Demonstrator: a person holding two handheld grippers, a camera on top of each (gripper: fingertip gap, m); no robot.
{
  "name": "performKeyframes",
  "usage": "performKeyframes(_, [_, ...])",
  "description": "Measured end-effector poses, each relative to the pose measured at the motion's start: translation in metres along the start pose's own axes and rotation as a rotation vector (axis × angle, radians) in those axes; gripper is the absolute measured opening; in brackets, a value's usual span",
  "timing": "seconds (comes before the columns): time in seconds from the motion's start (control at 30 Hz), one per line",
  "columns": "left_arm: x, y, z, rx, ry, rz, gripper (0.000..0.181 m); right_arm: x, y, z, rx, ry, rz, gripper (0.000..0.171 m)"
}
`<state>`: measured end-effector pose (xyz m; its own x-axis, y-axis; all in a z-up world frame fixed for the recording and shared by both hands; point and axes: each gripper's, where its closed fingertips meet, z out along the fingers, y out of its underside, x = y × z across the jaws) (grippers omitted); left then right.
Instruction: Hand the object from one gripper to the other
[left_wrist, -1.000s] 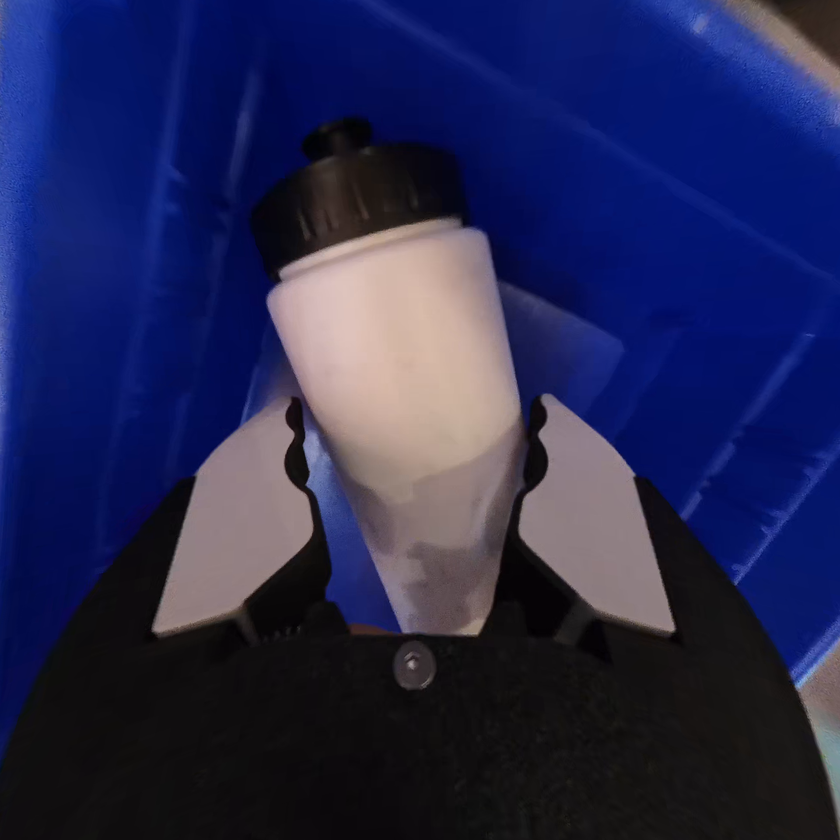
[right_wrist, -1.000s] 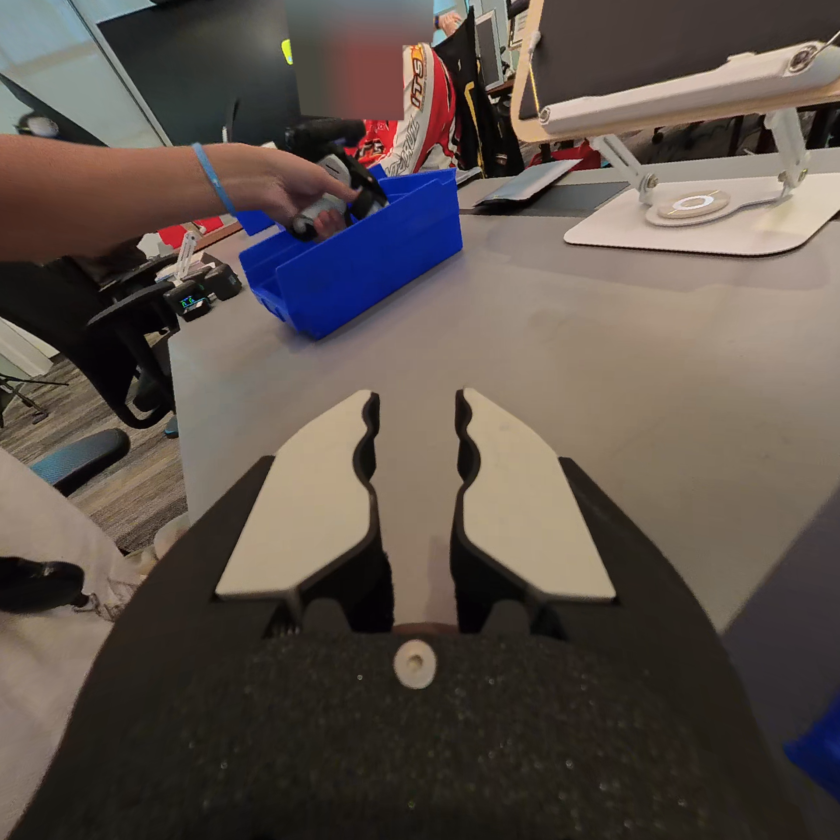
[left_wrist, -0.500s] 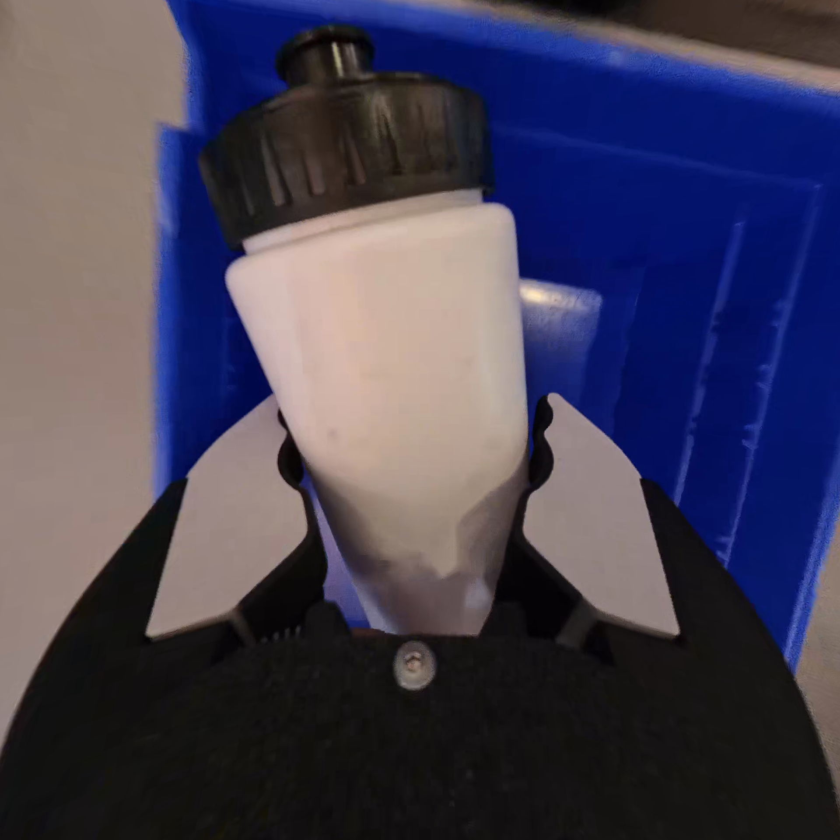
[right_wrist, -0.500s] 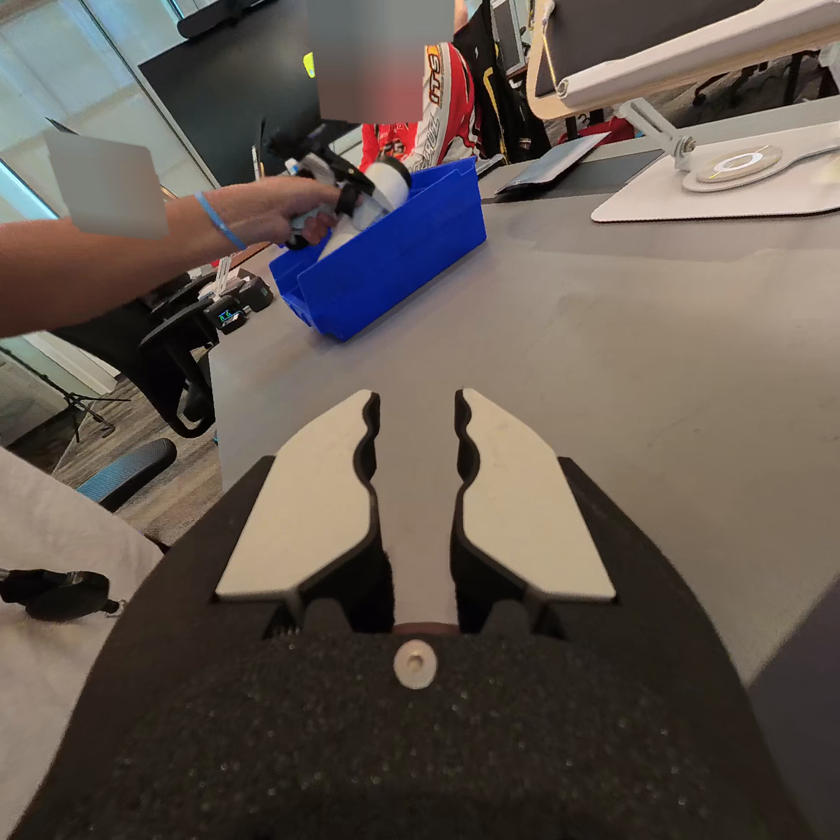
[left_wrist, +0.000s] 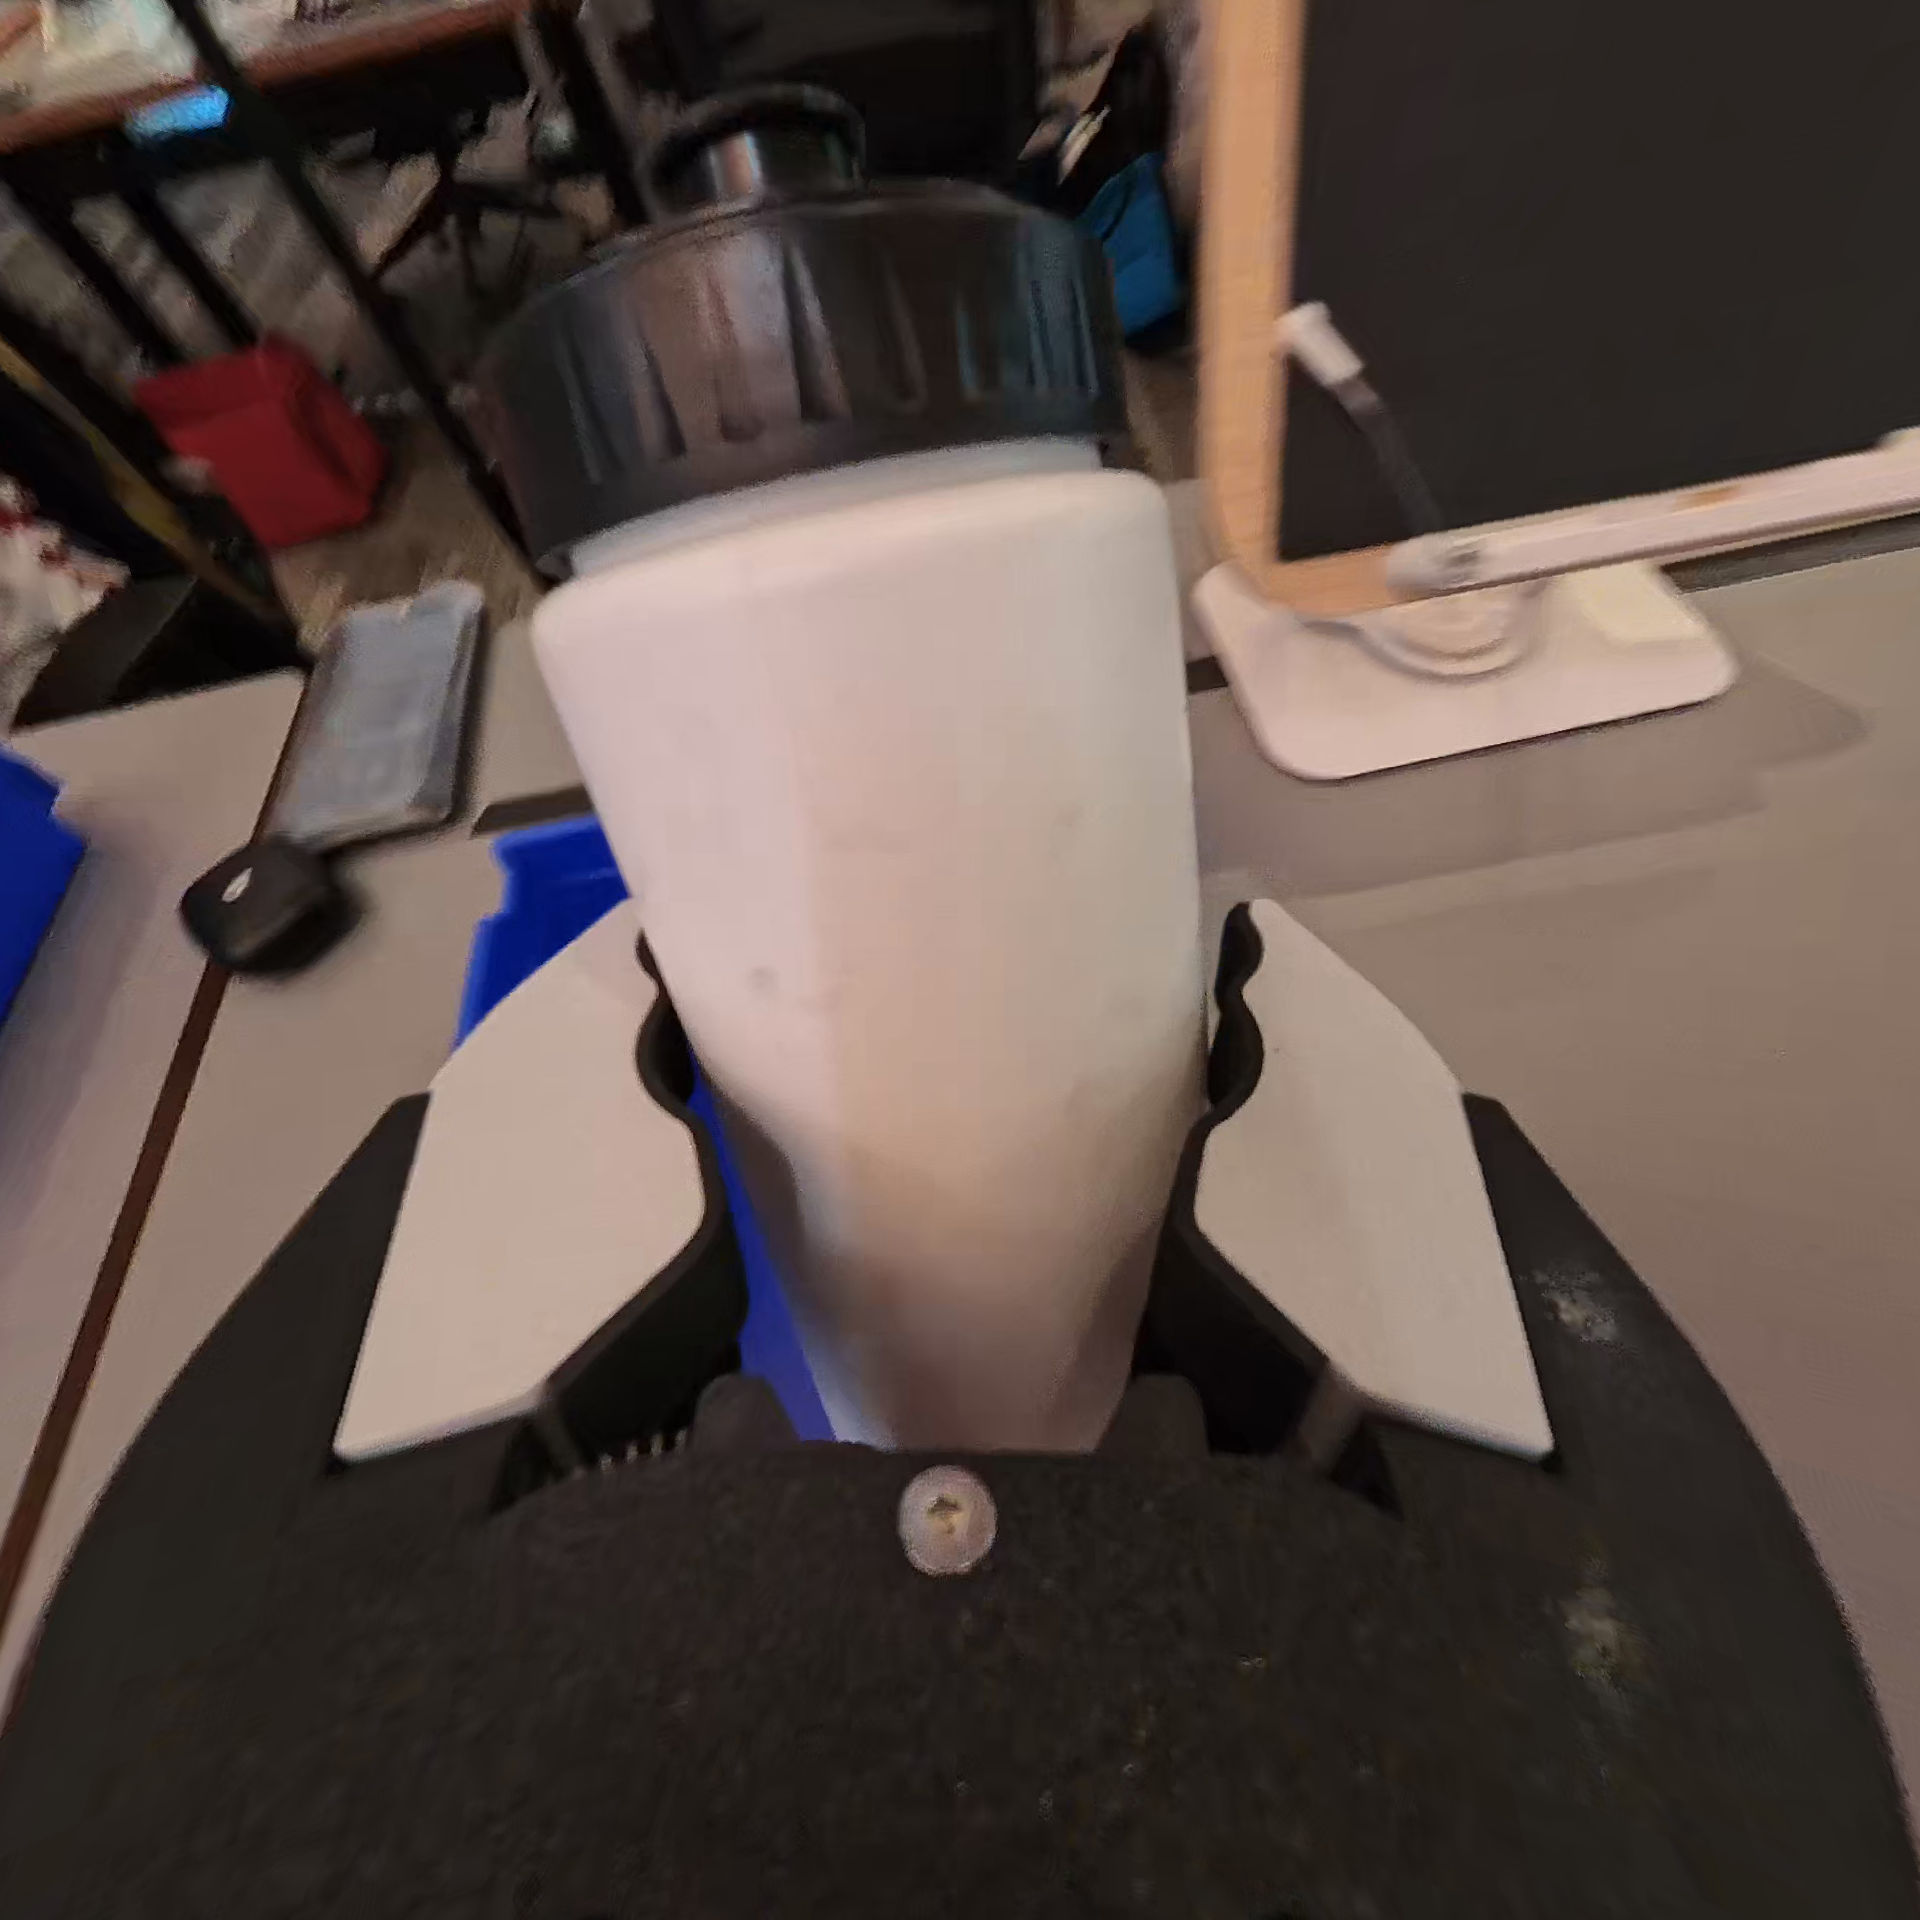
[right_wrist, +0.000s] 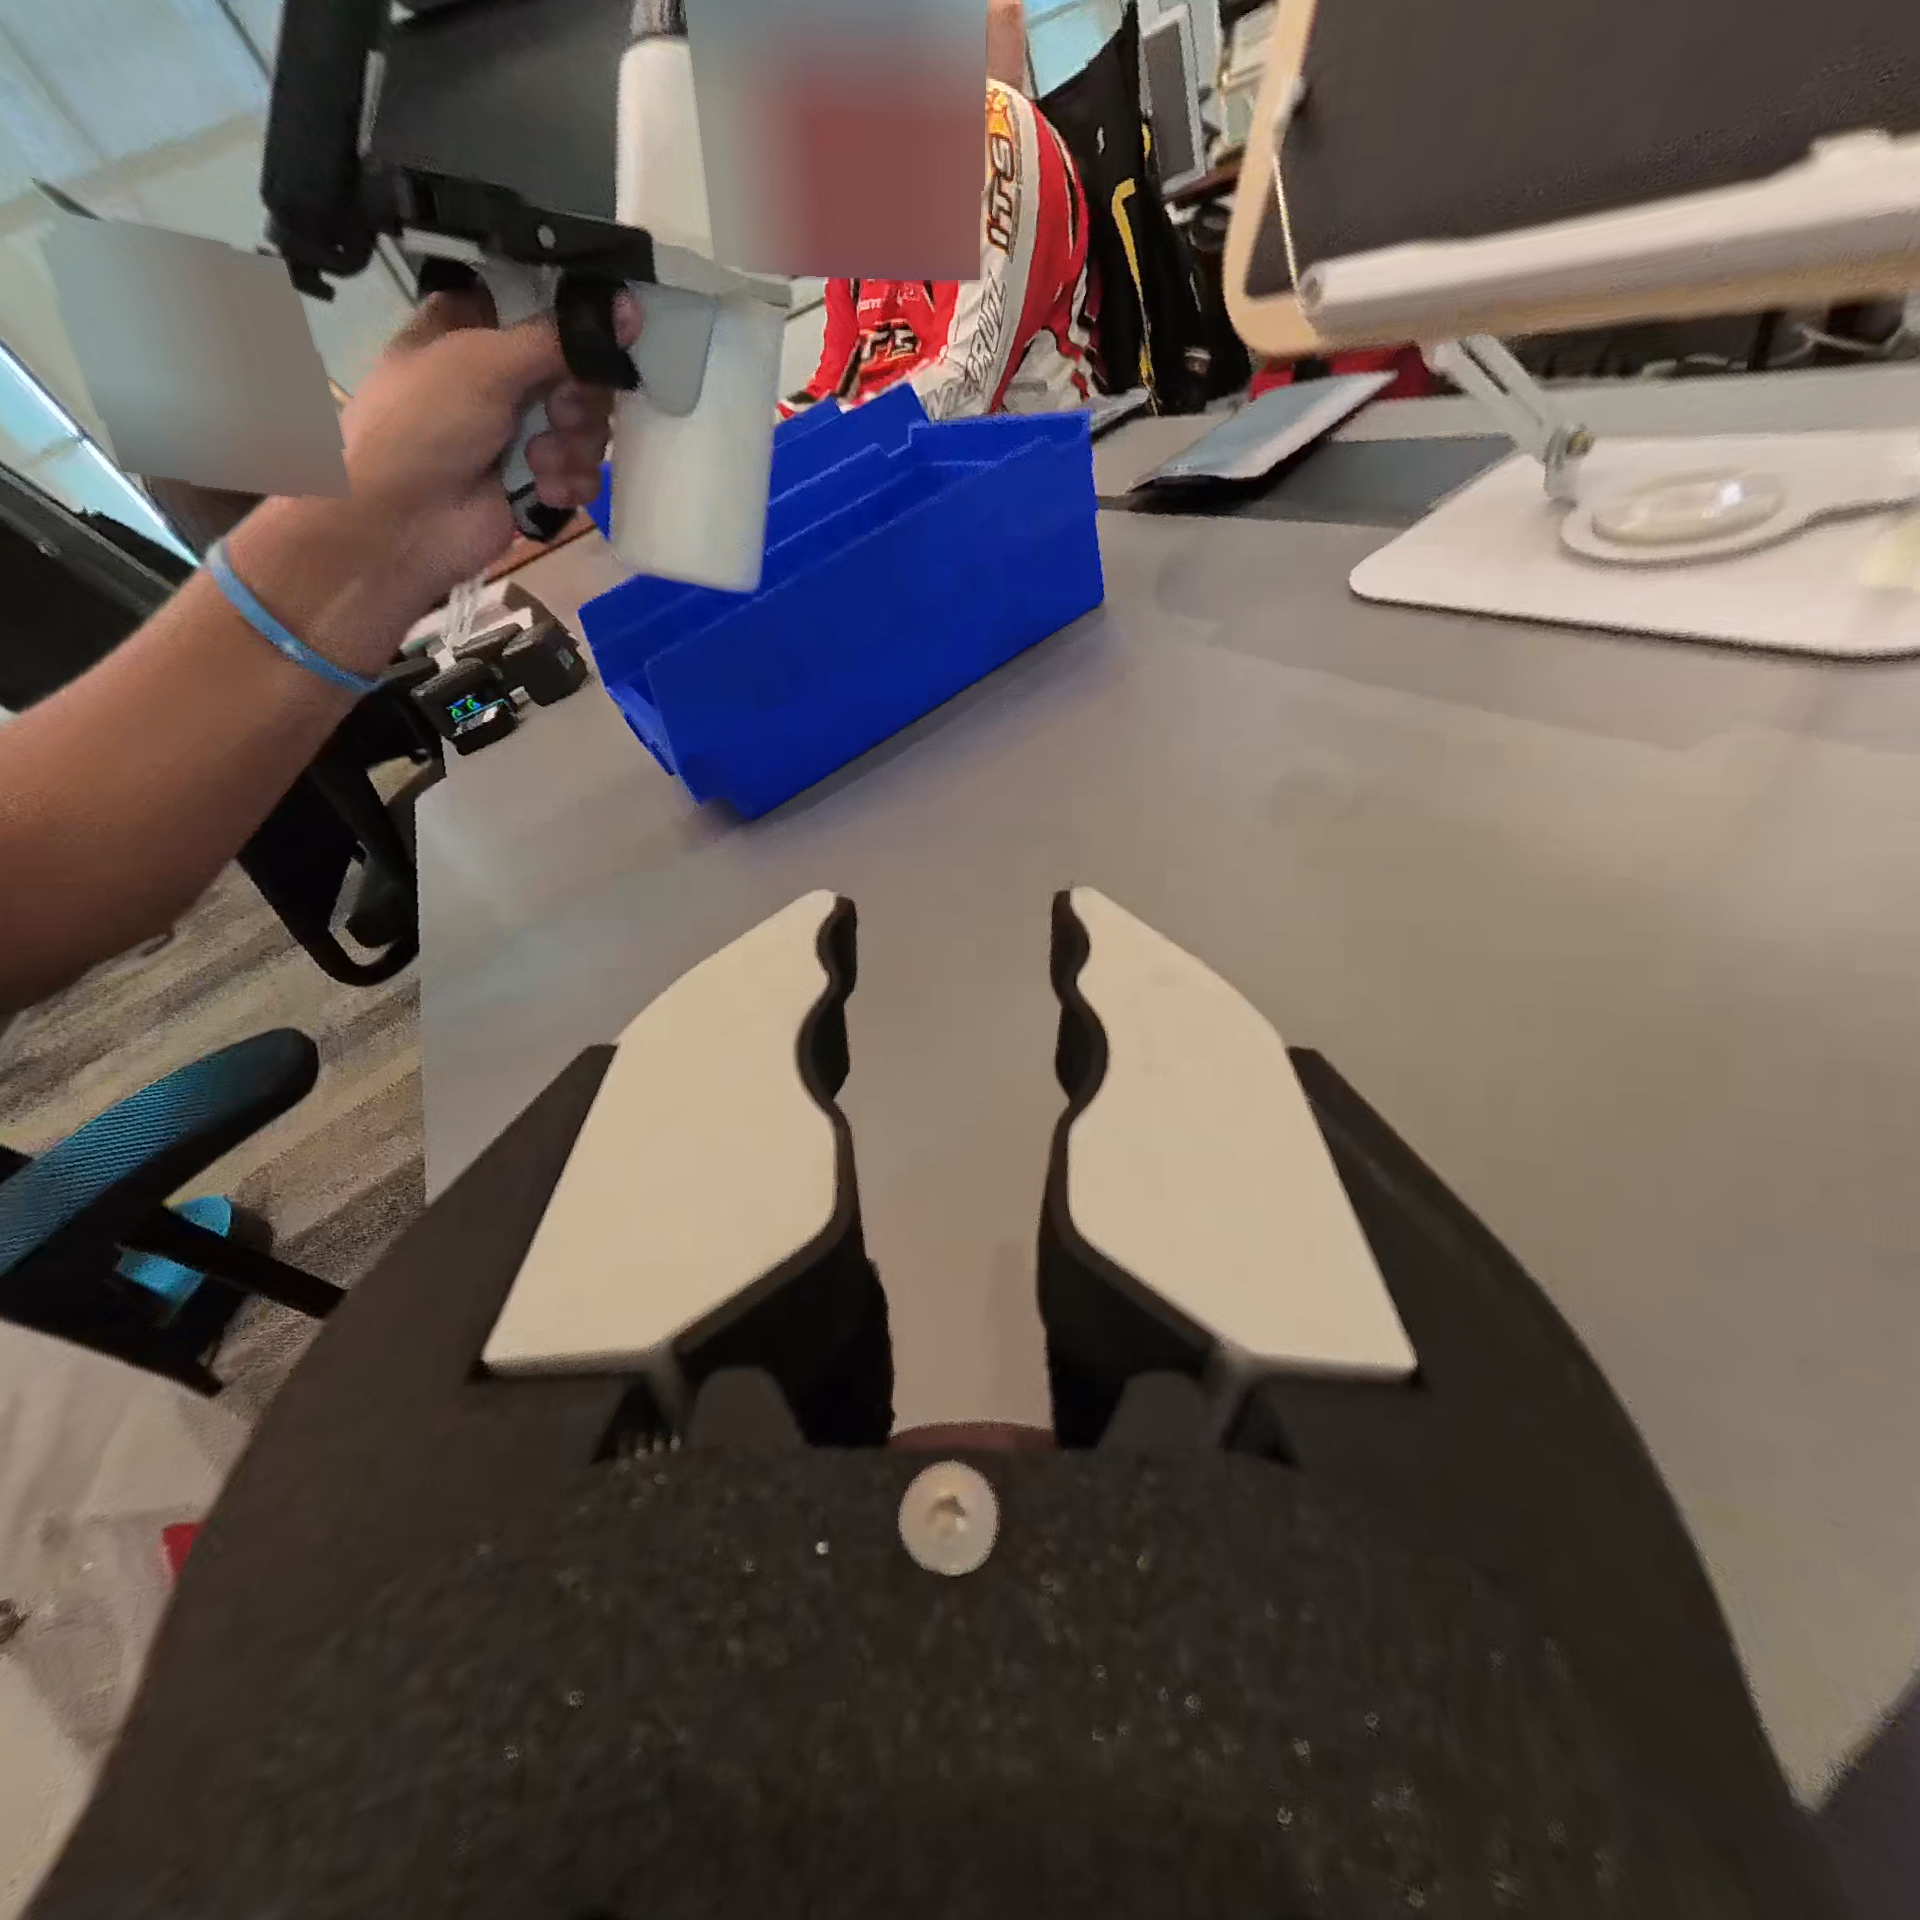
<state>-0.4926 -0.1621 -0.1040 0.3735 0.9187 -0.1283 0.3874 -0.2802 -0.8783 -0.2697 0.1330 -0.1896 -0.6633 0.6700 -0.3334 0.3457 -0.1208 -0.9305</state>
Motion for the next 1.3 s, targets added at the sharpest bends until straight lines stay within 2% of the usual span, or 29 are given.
performKeyframes(0.07, [0.038, -0.010, -0.009, 0.094, 0.033, 0.078, 0.098, -0.003, -0.022, 0.011, 0.019, -0.023, -0.041, 0.041])
performKeyframes(0.1, [0.055, -0.015, -0.017, 0.137, 0.009, 0.156, 0.098, -0.005, -0.036, 0.019, 0.034, -0.037, -0.058, 0.050])
performKeyframes(0.17, [0.106, -0.023, -0.033, 0.221, 0.065, 0.271, 0.098, -0.011, -0.064, 0.036, 0.045, -0.072, -0.060, 0.067])
performKeyframes(0.33, [0.209, -0.021, -0.060, 0.351, 0.123, 0.483, 0.098, -0.058, -0.126, 0.066, 0.155, -0.330, 0.000, 0.091])
performKeyframes(0.43, [0.251, -0.001, -0.057, 0.353, 0.155, 0.543, 0.098, -0.065, -0.125, 0.076, 0.134, -0.377, 0.023, 0.094])
performKeyframes(0.53, [0.279, 0.012, -0.054, 0.356, 0.200, 0.519, 0.098, -0.056, -0.092, 0.086, 0.010, -0.335, -0.023, 0.093])
performKeyframes(0.67, [0.299, 0.032, -0.038, 0.271, 0.240, 0.524, 0.098, -0.032, -0.069, 0.079, -0.056, -0.268, -0.007, 0.092])
performKeyframes(0.73, [0.305, 0.037, -0.044, 0.274, 0.314, 0.477, 0.083, -0.012, -0.071, 0.071, -0.046, -0.208, 0.001, 0.091])
performKeyframes(0.77, [0.306, 0.040, -0.048, 0.282, 0.351, 0.441, 0.079, -0.001, -0.077, 0.063, -0.012, -0.187, 0.031, 0.090])
performKeyframes(0.87, [0.293, 0.058, -0.055, 0.237, 0.426, 0.350, 0.088, 0.024, -0.107, 0.029, 0.150, -0.221, 0.170, 0.090])
performKeyframes(0.93, [0.278, 0.069, -0.060, 0.246, 0.487, 0.202, 0.097, 0.033, -0.128, 0.006, 0.294, -0.275, 0.265, 0.089])
performKeyframes(1.0, [0.274, 0.073, -0.072, 0.306, 0.620, 0.007, 0.099, 0.038, -0.141, -0.008, 0.415, -0.331, 0.359, 0.089])
performKeyframes(1.07, [0.286, 0.067, -0.087, 0.349, 0.765, -0.094, 0.102, 0.037, -0.143, -0.005, 0.469, -0.381, 0.456, 0.090])
performKeyframes(1.2, [0.285, 0.052, -0.094, 0.471, 0.642, 0.007, 0.107, 0.028, -0.143, 0.004, 0.594, -0.491, 0.672, 0.089])
performKeyframes(1.3, [0.283, 0.045, -0.103, 0.576, 0.622, 0.046, 0.106, 0.021, -0.136, 0.015, 0.635, -0.587, 0.853, 0.089])
